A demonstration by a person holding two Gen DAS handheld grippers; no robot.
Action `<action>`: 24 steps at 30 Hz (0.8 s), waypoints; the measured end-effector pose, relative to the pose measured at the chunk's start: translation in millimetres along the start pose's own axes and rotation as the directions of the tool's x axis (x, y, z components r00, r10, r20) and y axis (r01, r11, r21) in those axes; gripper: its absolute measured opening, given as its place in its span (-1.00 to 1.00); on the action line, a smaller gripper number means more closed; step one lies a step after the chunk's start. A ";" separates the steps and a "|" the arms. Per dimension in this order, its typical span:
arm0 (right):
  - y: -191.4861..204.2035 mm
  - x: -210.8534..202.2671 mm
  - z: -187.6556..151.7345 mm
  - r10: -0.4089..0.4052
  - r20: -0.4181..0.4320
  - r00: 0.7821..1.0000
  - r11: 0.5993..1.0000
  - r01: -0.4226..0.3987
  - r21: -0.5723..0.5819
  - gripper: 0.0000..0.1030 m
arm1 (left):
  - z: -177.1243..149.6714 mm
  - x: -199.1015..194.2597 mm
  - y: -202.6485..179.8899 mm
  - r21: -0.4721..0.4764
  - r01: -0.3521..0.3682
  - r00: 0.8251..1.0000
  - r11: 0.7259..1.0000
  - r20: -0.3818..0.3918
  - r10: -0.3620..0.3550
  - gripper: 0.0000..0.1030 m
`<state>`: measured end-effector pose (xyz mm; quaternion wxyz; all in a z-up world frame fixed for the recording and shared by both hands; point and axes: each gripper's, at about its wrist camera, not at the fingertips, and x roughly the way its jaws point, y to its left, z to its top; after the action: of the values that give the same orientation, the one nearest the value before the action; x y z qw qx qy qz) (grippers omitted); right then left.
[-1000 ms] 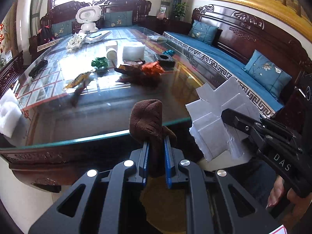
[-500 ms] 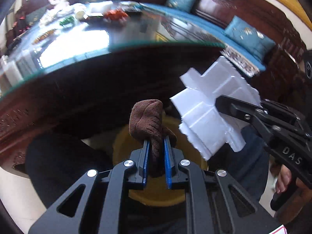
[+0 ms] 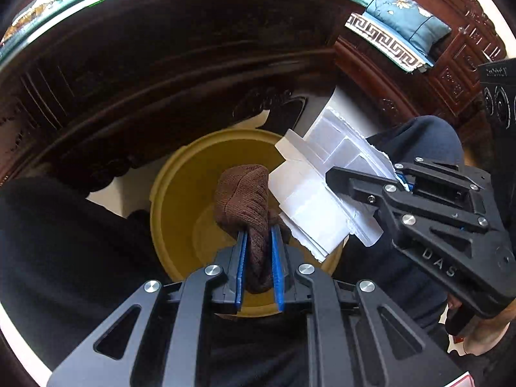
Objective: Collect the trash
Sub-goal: 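Carry the white sheets in the right gripper while the left gripper carries the sock to the yellow bin, then open the right gripper over the bin while the left gripper releases the sock into it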
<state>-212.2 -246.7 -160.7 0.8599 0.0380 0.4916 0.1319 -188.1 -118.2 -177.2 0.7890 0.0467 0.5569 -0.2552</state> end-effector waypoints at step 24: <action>-11.0 11.9 -5.8 0.017 -0.028 0.999 0.999 -0.016 0.045 -0.11 | -0.4 28.8 0.0 -0.031 0.011 0.997 0.999 -0.075 -0.013 -0.70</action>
<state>-209.3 -254.4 -175.8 0.8507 0.0596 0.5062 0.1284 -181.3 -128.1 -203.3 0.7666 0.0409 0.5902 -0.2495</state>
